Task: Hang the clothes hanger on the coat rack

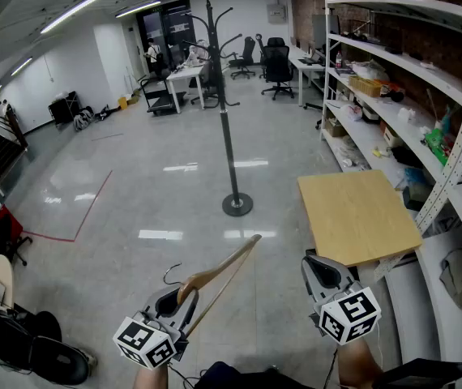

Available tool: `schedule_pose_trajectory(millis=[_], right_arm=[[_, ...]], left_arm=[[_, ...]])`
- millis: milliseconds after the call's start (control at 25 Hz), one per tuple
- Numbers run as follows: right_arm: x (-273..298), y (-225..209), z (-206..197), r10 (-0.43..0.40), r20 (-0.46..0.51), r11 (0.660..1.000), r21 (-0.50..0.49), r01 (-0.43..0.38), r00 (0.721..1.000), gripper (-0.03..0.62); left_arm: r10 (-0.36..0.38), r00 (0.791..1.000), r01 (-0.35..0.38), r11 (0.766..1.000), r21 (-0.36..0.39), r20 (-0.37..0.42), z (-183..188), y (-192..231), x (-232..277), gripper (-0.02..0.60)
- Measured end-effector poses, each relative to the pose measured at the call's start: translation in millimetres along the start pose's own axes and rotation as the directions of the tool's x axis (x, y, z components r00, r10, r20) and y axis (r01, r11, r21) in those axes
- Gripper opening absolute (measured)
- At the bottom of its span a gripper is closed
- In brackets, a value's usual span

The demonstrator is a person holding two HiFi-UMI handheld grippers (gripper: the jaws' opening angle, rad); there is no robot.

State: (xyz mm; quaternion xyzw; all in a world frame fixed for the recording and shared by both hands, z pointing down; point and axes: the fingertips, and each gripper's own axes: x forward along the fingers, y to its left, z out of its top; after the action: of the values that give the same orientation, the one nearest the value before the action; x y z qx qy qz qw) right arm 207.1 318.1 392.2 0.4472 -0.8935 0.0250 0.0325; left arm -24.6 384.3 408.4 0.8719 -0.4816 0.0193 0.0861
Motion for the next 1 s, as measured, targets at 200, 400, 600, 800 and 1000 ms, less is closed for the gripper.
schedule_pose_trajectory(millis=[200, 400, 600, 800, 1000], right_arm=[[21, -8, -8, 0.004, -0.011, 1.000, 0.015, -0.003, 1.000, 0.008], [56, -30, -9, -0.047, -0.023, 0.999, 0.006, 0.047, 0.999, 0.008], [111, -51, 2, -0.064, -0.026, 0.998, 0.008, 0.064, 0.998, 0.008], [183, -57, 17, -0.095, -0.031, 0.995, 0.002, 0.095, 0.995, 0.009], [234, -61, 25, -0.104, -0.033, 0.994, -0.022, 0.104, 0.994, 0.009]], left_arm=[[-0.011, 1.000, 0.011, 1.000, -0.015, -0.007, -5, 15, 20, 0.052], [-0.048, 0.999, 0.048, 0.998, -0.039, 0.001, -10, 45, 55, 0.052], [-0.054, 0.998, 0.054, 0.998, -0.016, 0.018, 1, 90, 95, 0.052], [-0.086, 0.995, 0.087, 0.996, -0.017, 0.043, 21, 153, 127, 0.052], [-0.116, 0.992, 0.118, 0.993, -0.026, 0.039, 29, 195, 156, 0.052]])
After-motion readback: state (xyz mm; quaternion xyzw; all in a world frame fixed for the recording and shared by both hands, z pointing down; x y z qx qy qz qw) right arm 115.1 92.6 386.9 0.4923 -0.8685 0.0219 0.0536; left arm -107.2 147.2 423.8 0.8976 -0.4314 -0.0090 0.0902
